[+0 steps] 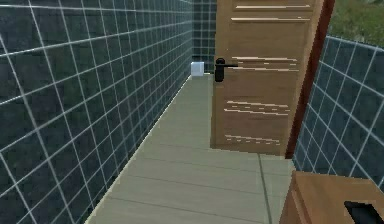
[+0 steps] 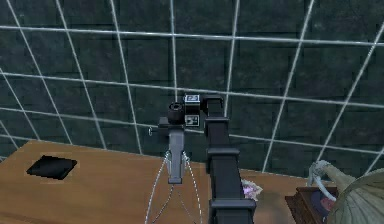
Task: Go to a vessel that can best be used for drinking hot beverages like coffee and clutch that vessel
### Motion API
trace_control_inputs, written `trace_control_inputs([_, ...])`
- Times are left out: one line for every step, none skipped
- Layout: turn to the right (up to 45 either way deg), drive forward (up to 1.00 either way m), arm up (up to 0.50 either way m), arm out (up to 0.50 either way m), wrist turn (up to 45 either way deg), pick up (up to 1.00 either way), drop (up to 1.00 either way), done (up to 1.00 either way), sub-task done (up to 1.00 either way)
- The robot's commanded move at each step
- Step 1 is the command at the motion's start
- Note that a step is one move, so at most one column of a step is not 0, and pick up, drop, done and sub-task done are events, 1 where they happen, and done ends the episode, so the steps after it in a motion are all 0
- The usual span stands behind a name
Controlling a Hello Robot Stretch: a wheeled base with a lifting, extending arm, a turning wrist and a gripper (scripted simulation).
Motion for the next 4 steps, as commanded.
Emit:
trace_control_inputs([0.0, 0.00, 0.00, 0.00, 45.0, 0.00, 0.00, 0.00, 0.00])
trace_control_inputs([0.0, 0.00, 0.00, 0.00, 45.0, 0.00, 0.00, 0.00, 0.00])
trace_control_inputs([0.0, 0.00, 0.00, 0.00, 45.0, 0.00, 0.00, 0.00, 0.00])
trace_control_inputs([0.0, 0.00, 0.00, 0.00, 36.0, 0.00, 0.00, 0.00, 0.00])
